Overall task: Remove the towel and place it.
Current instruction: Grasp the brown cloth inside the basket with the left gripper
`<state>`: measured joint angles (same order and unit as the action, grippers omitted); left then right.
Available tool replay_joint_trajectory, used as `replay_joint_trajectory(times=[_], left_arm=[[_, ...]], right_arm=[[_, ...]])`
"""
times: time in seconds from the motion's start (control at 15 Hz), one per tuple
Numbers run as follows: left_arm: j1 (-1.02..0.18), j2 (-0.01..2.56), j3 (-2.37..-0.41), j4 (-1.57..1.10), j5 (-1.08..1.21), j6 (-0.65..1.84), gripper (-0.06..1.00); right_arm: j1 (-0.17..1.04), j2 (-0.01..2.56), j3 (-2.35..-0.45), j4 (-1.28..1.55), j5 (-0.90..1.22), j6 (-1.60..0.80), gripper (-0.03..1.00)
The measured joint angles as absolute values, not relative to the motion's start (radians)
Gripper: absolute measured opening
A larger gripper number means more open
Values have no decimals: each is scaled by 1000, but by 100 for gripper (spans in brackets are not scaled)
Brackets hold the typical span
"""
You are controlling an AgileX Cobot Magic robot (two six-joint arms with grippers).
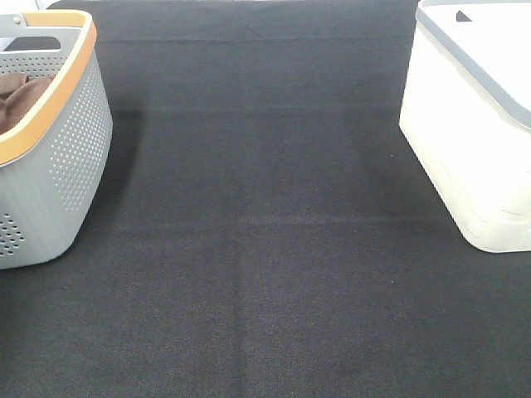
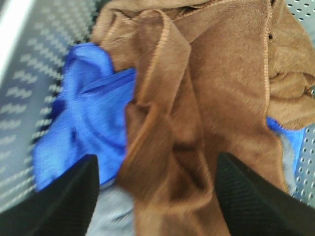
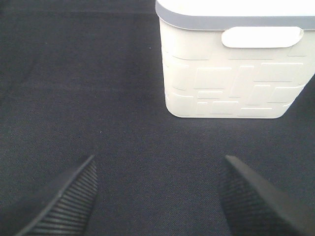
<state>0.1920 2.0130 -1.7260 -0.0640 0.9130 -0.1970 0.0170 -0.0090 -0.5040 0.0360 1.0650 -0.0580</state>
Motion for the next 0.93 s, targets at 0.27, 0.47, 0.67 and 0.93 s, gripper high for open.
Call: replay_joint_trajectory(times=[0.27, 0.47, 0.67, 0.93], left_arm=[[192, 2098, -1783, -110, 907, -192, 57], [192, 2133, -1787, -126, 905, -170, 24], [192, 2131, -1787, -133, 905, -130, 0], [192, 2006, -1788, -134, 924, -110, 0]], right_arm=[[17, -9, -504, 36, 1065, -58, 67], [17, -9, -504, 36, 1065, -58, 67], [17, -9, -504, 36, 1065, -58, 67], [17, -9, -504, 35, 1065, -58, 67]])
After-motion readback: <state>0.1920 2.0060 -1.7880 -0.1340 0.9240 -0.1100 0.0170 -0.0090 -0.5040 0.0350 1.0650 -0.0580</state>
